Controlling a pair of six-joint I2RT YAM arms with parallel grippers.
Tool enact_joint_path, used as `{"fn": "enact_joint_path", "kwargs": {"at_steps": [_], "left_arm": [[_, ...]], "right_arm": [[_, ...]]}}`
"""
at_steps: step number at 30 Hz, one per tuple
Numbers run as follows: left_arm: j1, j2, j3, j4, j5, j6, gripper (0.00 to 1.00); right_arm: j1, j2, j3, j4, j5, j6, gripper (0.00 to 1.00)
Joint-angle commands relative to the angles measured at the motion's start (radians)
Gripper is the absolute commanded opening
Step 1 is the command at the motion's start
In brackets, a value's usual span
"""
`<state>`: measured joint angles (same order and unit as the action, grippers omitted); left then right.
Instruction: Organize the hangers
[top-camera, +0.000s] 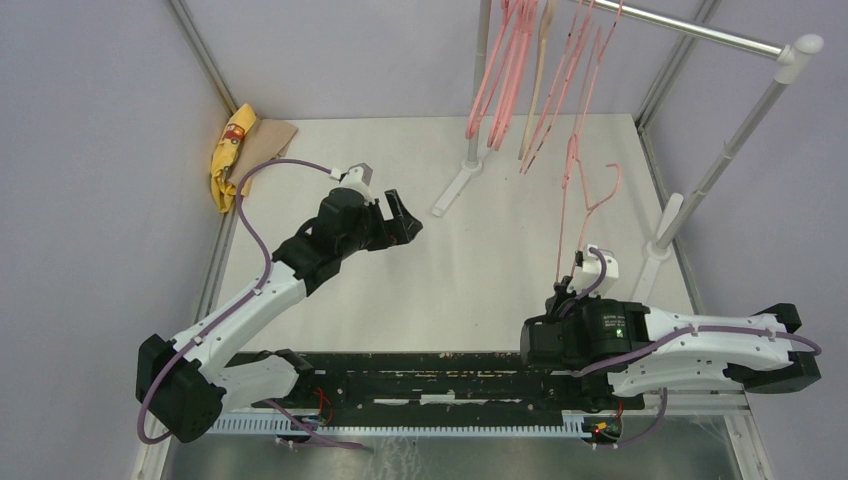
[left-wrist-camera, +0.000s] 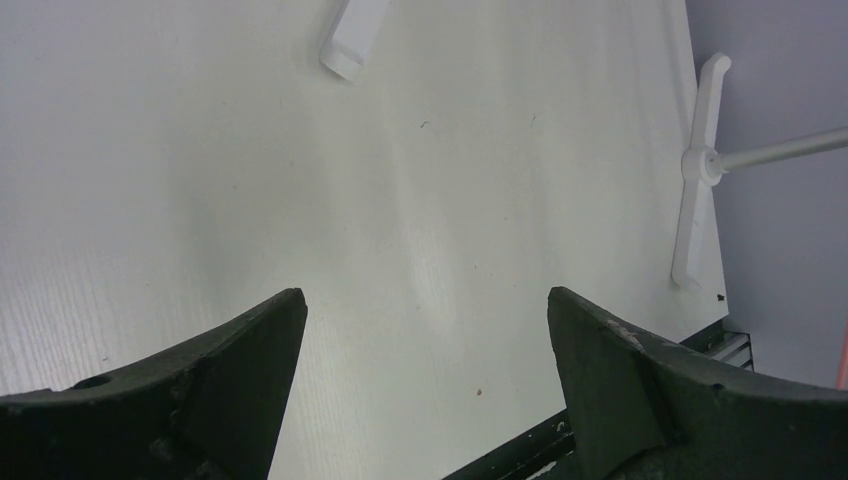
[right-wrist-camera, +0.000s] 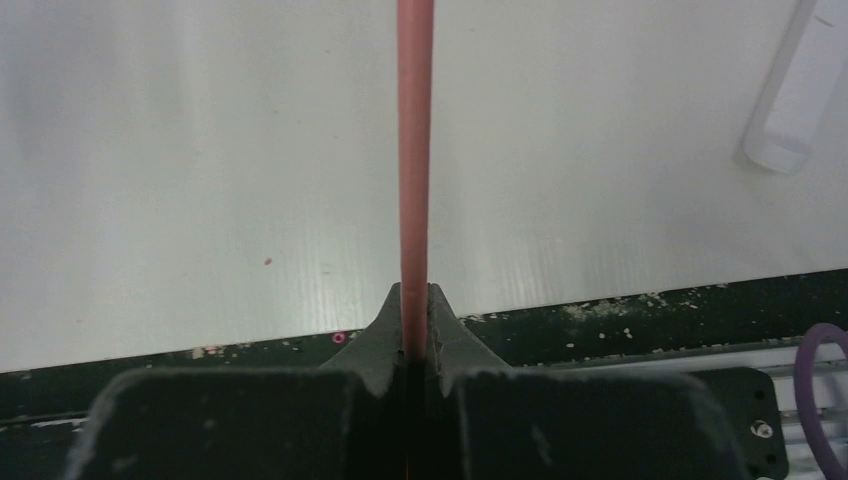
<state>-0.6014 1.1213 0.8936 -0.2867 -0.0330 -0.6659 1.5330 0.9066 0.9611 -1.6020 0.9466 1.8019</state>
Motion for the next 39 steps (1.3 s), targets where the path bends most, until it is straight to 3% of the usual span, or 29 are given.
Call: {"fn": "enact_joint_path", "kwargs": {"at_steps": [1, 17, 20, 26, 35, 39], "left_arm": [[0.003, -0.011, 0.058, 0.047, 0.044, 0.032, 0.96], [0.003, -0.069, -0.016, 0.057, 0.037, 0.015, 0.96], [0.003, -0.069, -0.006, 0.051, 0.037, 0.018, 0.96], [0.003, -0.085, -0.006, 0.033, 0.024, 0.03, 0.96], [0.003, -0.065, 0.014, 0.021, 0.004, 0.038, 0.96], [0.003, -0.052, 0.032, 0.013, 0.001, 0.04, 0.96]], "right_arm": [[-0.084, 0.027, 0.157, -0.154, 0.134, -0.092, 0.01], [-0.401, 0.041, 0.345, -0.112, 0.217, -0.528, 0.01], [-0.496, 0.052, 0.383, -0.012, 0.211, -0.688, 0.01], [-0.751, 0.061, 0.381, 0.347, 0.042, -1.058, 0.01], [-0.871, 0.137, 0.534, 0.508, 0.029, -1.29, 0.01], [-0.994, 0.171, 0.576, 0.58, -0.078, -1.369, 0.01]]}}
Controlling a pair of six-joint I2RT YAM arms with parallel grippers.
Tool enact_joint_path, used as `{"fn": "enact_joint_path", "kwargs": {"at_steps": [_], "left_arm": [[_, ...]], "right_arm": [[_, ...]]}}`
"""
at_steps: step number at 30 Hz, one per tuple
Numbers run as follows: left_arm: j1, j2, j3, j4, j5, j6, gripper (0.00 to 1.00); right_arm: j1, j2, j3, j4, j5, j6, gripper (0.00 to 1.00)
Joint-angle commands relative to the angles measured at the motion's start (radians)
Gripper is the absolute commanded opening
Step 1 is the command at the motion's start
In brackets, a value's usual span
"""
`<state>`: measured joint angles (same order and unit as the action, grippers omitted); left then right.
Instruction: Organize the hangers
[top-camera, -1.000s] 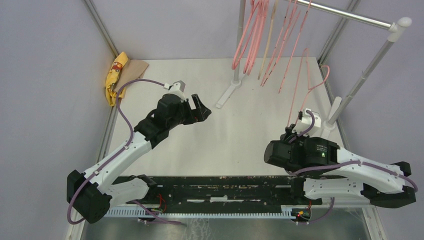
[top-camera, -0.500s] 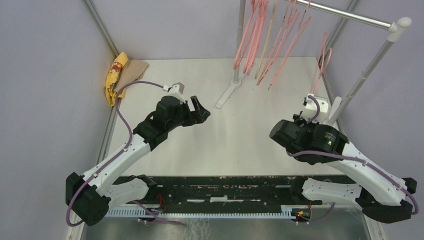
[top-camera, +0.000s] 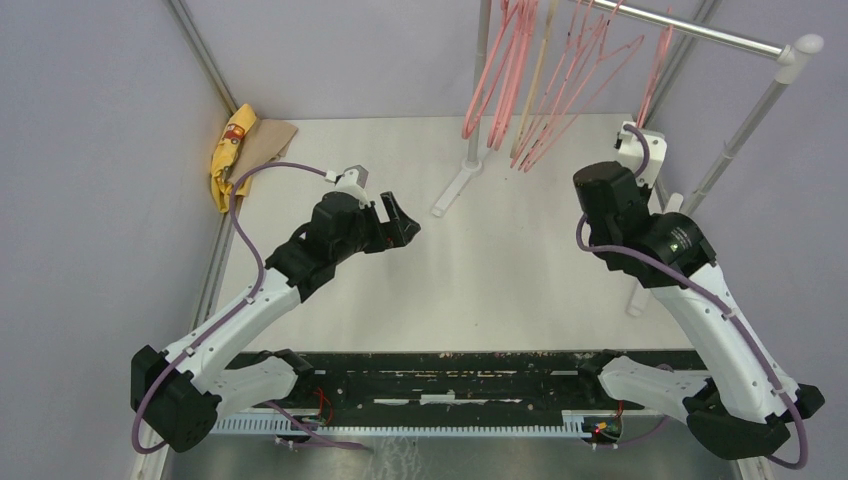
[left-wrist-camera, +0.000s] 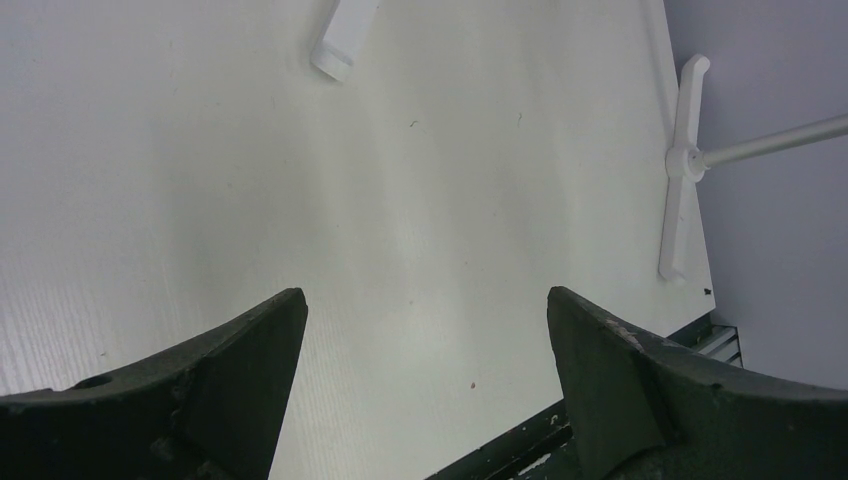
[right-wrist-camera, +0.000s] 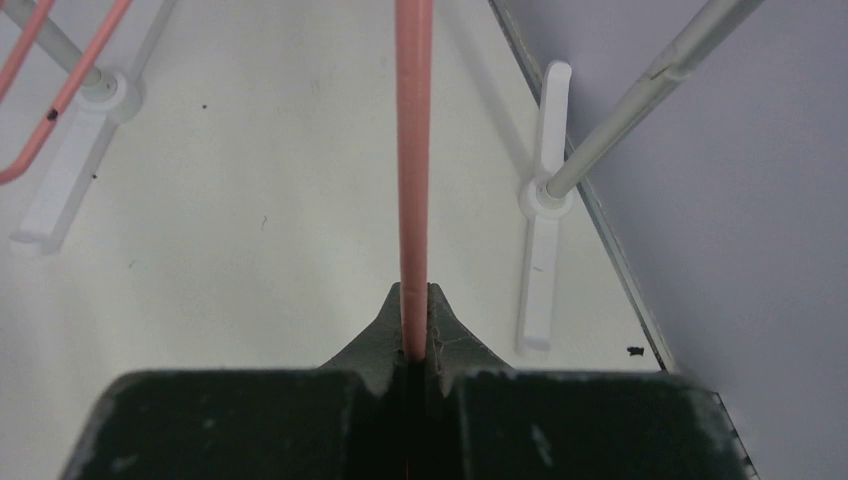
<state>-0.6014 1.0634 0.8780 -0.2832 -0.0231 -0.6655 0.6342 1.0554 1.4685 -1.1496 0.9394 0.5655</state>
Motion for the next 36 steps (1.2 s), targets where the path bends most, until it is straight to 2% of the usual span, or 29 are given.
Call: {"fn": "enact_joint_path", "kwargs": {"at_steps": [1, 5, 18, 23, 31, 33, 36], "left_arm": [[0.003, 0.005, 0.047, 0.009, -0.011, 0.04, 0.96], [0.003, -0.002, 0.044, 0.001, -0.024, 0.042, 0.96], [0.003, 0.014, 0.037, -0.005, -0.061, 0.052, 0.96], [0.003, 0.02, 0.027, -0.004, -0.088, 0.058, 0.96], [0.003, 0.02, 0.018, -0.01, -0.133, 0.073, 0.98], [0.003, 0.021, 0.018, -0.011, -0.14, 0.073, 0.98], [0.003, 0.023, 0.018, -0.012, -0.147, 0.075, 0.99]], "right_arm": [[-0.134, 0.035, 0.074, 0.146, -0.104, -0.148, 0.01], [-0.26, 0.085, 0.075, 0.207, -0.246, -0.177, 0.01], [-0.484, 0.202, 0.155, 0.331, -0.447, -0.218, 0.01], [-0.536, 0.24, 0.055, 0.377, -0.533, -0.195, 0.01], [-0.557, 0.199, -0.112, 0.443, -0.562, -0.173, 0.03], [-0.556, 0.185, -0.135, 0.452, -0.566, -0.166, 0.09], [-0.556, 0.166, -0.151, 0.452, -0.573, -0.156, 0.37]]}}
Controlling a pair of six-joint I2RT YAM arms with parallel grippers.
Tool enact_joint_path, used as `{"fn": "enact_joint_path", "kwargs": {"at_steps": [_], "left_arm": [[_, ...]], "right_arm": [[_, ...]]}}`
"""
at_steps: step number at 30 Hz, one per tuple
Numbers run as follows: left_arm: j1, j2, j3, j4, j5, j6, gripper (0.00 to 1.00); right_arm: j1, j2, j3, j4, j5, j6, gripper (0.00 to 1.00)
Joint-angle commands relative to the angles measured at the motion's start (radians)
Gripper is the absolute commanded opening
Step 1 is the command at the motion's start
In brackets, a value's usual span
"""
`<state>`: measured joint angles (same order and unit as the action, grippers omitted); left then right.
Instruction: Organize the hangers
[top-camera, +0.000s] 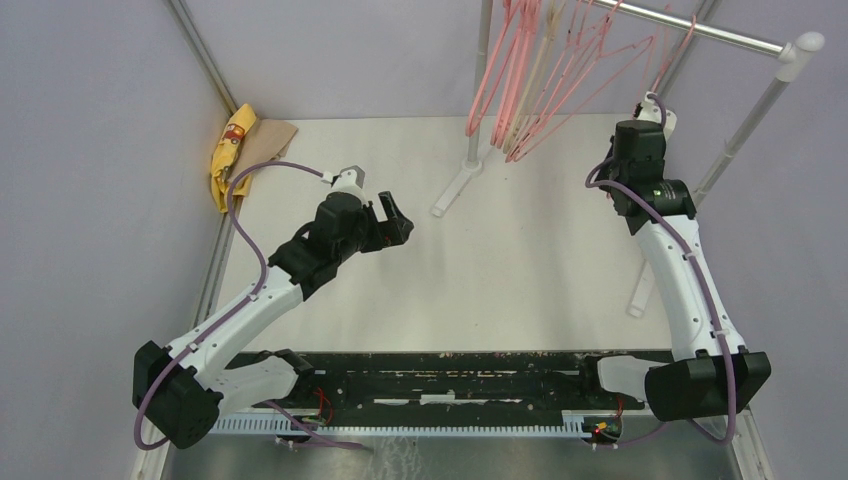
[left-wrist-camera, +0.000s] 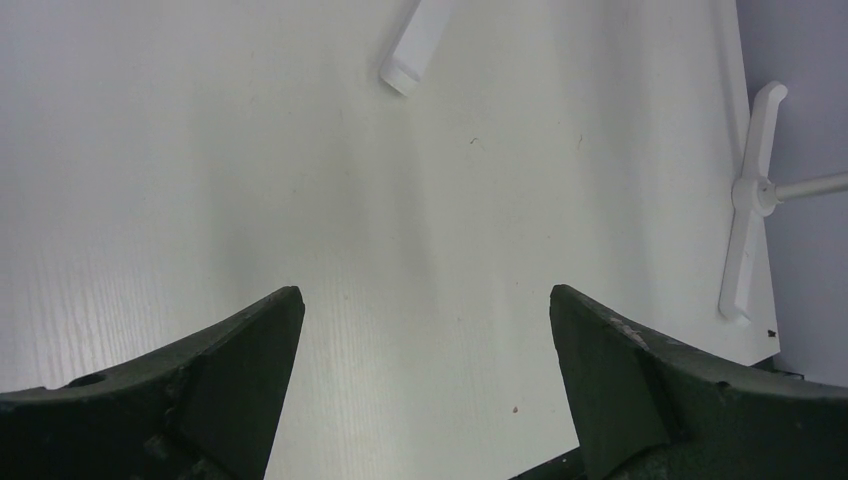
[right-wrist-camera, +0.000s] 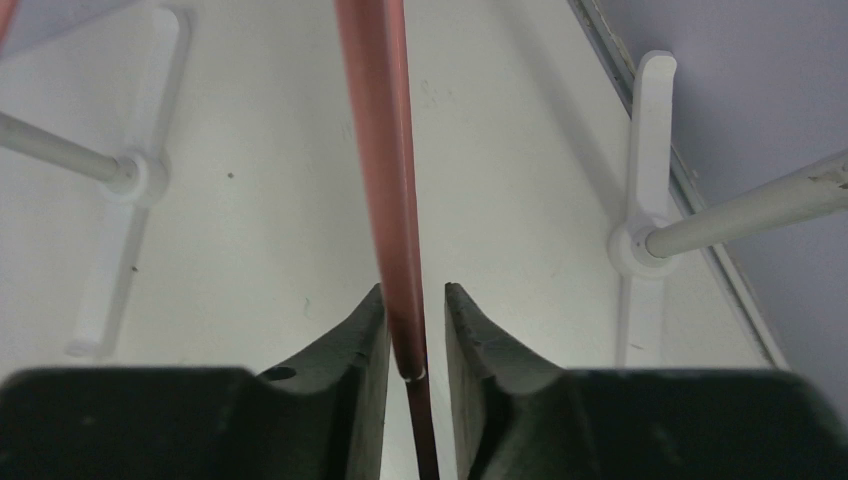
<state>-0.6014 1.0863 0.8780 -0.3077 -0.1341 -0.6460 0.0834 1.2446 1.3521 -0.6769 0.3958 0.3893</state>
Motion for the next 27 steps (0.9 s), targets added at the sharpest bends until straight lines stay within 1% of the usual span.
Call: {"fn": "enact_joint_path", "kwargs": {"at_steps": [1, 5, 6, 7, 8, 9, 14, 17, 20, 24, 27], "left_arm": [[0.003, 0.002, 0.018, 0.012, -0.039, 0.055, 0.99], [0.003, 0.01, 0.019, 0.013, -0.052, 0.058, 0.99], [0.003, 0.012, 0.019, 0.012, -0.057, 0.06, 0.99], [0.003, 0.015, 0.018, 0.012, -0.063, 0.062, 0.99], [0.004, 0.018, 0.019, 0.011, -0.072, 0.06, 0.99], [0.004, 0.021, 0.019, 0.009, -0.078, 0.06, 0.99], [0.003, 0.04, 0.007, 0.009, -0.106, 0.065, 0.99], [0.003, 0.05, -0.017, 0.02, -0.118, 0.065, 0.99], [0.003, 0.054, -0.062, 0.048, -0.132, 0.059, 0.99], [0.002, 0.057, -0.119, 0.076, -0.18, 0.057, 0.99], [0.003, 0.067, -0.156, 0.094, -0.207, 0.053, 0.99]], "right_arm": [[-0.005, -0.031, -0.039, -0.02, -0.03, 0.021, 0.43], [-0.005, -0.069, -0.05, -0.034, -0.017, 0.024, 0.64], [-0.006, -0.081, -0.053, -0.04, -0.019, 0.026, 0.71], [-0.006, -0.095, -0.056, -0.048, -0.021, 0.029, 0.87], [-0.005, -0.113, -0.063, -0.054, -0.025, 0.037, 0.97], [-0.006, -0.131, -0.074, -0.058, -0.031, 0.045, 1.0], [-0.004, -0.267, -0.209, -0.07, -0.106, 0.082, 1.0], [-0.003, -0.356, -0.341, -0.058, -0.195, 0.108, 1.0], [0.019, -0.443, -0.484, -0.037, -0.248, 0.126, 1.0], [0.123, -0.514, -0.648, 0.003, -0.264, 0.162, 1.0], [0.26, -0.503, -0.735, 0.057, -0.193, 0.192, 1.0]]}}
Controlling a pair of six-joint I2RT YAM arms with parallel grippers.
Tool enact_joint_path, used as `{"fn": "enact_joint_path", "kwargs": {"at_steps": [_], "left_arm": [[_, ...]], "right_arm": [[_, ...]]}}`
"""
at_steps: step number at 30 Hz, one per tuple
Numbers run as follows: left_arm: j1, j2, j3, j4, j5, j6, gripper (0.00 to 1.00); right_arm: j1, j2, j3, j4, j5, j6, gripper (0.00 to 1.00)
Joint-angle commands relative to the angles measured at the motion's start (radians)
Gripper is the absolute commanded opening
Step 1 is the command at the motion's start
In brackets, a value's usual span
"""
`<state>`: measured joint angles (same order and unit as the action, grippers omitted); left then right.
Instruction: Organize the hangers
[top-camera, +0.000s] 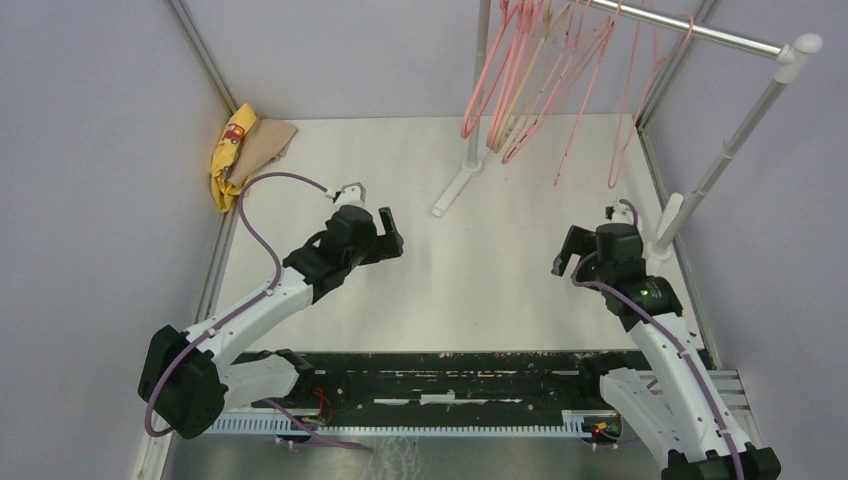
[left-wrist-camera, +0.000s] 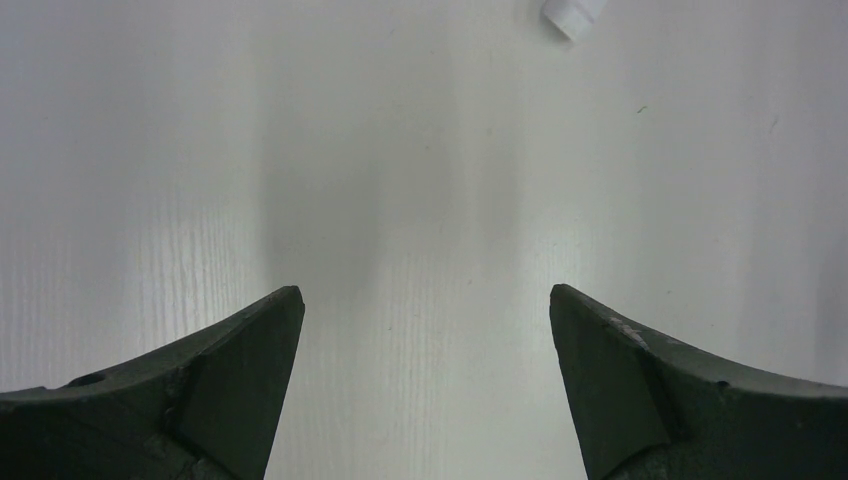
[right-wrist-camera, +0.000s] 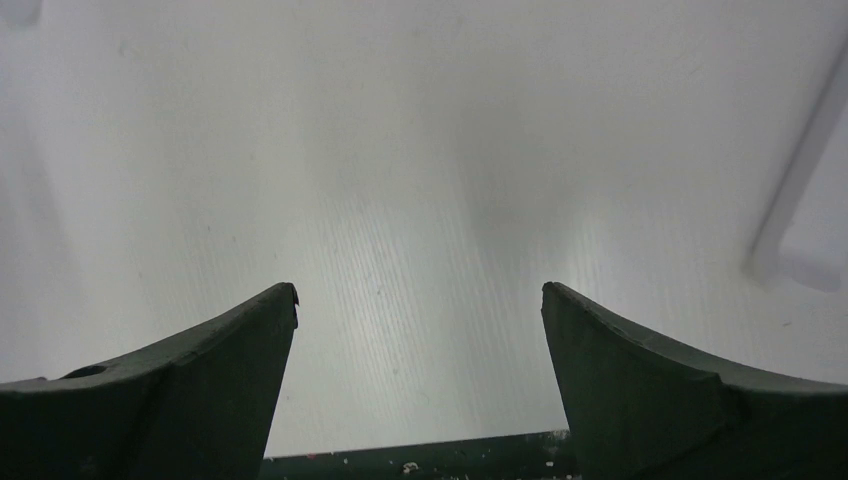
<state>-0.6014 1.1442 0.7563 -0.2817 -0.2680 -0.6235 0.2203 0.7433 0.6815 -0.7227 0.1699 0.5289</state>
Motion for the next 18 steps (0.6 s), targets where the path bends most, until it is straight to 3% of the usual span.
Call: {"fn": "enact_joint_path", "kwargs": {"at_steps": [1, 5, 11, 18], "left_arm": [[0.003, 0.011, -0.046, 0.075, -0.077, 0.03, 0.99], [0.004, 0.008, -0.082, 0.106, -0.079, 0.036, 0.99], [0.003, -0.026, -0.127, 0.144, -0.084, 0.05, 0.99], [0.003, -0.038, -0.163, 0.163, -0.101, 0.056, 0.99]], "right_arm": [[0.169, 0.016, -0.077, 0.128, 0.054, 0.055, 1.0], [0.281, 0.126, -0.076, 0.228, 0.111, 0.049, 1.0], [0.327, 0.258, -0.055, 0.333, 0.106, 0.043, 1.0], [0.344, 0.278, -0.062, 0.36, 0.141, 0.005, 1.0]]}}
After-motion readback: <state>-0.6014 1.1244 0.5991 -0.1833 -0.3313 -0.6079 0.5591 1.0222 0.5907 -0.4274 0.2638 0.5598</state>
